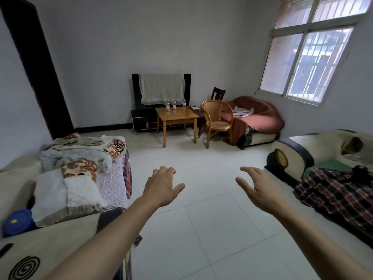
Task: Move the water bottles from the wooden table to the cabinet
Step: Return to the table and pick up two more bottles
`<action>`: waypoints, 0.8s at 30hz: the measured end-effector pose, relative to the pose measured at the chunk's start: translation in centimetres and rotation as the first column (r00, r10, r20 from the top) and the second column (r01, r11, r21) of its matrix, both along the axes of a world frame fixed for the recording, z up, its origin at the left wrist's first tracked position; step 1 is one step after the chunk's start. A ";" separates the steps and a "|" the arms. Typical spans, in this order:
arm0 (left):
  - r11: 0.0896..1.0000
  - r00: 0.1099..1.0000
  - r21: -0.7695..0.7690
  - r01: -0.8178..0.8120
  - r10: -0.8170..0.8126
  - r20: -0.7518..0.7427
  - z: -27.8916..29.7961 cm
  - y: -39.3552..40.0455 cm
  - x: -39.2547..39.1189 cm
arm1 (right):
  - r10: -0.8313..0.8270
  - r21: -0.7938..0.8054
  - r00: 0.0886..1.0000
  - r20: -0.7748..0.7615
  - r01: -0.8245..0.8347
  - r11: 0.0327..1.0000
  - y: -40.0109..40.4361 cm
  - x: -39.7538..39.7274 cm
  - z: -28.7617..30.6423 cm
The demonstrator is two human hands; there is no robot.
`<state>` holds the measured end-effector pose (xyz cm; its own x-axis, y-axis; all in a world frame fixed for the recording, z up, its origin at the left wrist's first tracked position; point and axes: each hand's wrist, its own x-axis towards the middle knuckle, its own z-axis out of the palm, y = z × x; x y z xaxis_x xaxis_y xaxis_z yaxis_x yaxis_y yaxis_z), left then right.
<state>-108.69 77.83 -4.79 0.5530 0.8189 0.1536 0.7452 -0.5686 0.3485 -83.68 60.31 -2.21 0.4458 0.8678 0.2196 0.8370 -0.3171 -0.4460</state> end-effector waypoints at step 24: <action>0.999 0.986 -0.011 0.050 -0.051 -0.161 -2.3 26.2 20.8 | 0.007 0.004 1.000 -0.026 -0.007 1.000 27.8 18.7 -3.0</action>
